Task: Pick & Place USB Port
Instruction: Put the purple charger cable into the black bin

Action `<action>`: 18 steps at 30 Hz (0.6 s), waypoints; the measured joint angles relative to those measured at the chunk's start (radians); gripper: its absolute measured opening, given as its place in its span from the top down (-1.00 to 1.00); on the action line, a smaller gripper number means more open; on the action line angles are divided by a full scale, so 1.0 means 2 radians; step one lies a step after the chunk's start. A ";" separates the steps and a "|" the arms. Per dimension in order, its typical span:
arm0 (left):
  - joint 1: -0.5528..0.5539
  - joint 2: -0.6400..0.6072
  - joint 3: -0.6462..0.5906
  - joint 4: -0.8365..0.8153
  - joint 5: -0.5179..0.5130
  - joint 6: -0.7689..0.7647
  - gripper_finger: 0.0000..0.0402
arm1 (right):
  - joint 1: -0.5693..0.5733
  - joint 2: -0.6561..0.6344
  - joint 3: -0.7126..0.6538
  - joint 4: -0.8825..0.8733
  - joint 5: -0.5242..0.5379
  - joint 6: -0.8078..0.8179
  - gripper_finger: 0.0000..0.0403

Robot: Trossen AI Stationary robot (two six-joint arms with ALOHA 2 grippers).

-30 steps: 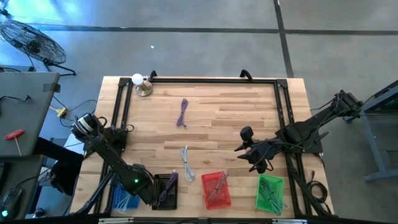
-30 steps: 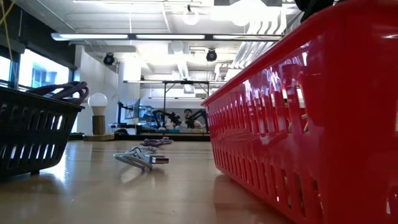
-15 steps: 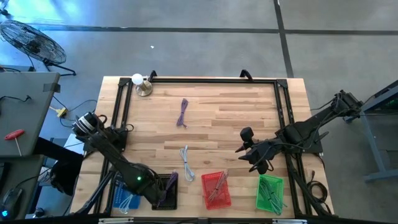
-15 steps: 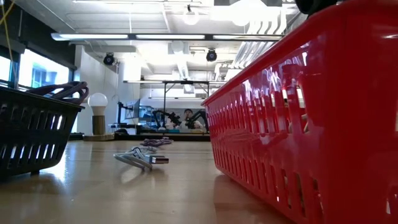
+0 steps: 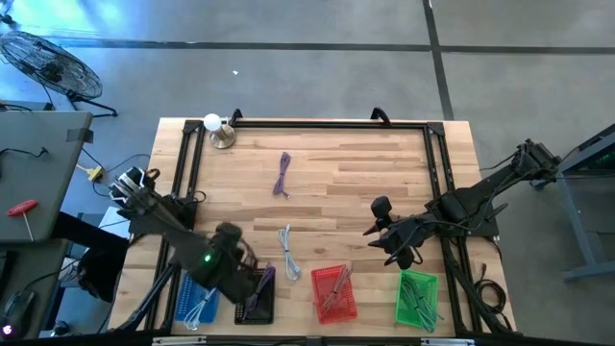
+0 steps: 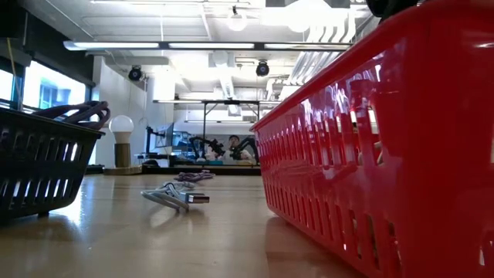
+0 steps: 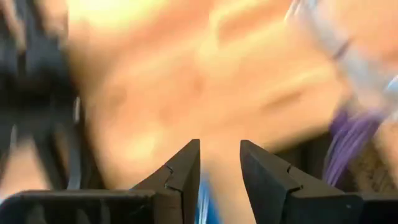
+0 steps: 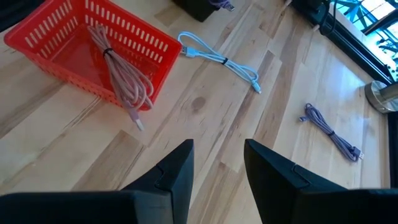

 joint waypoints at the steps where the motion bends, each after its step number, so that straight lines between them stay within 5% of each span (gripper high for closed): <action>1: 0.009 -0.003 0.000 -0.005 -0.031 0.015 0.46 | 0.001 0.000 0.000 0.000 0.000 0.001 0.34; 10: 0.184 -0.006 -0.002 -0.009 -0.147 0.212 0.46 | 0.016 0.000 0.000 0.008 0.001 0.009 0.34; 18: 0.400 -0.006 -0.002 0.073 -0.111 0.309 0.46 | 0.018 0.000 0.000 0.007 0.002 0.034 0.34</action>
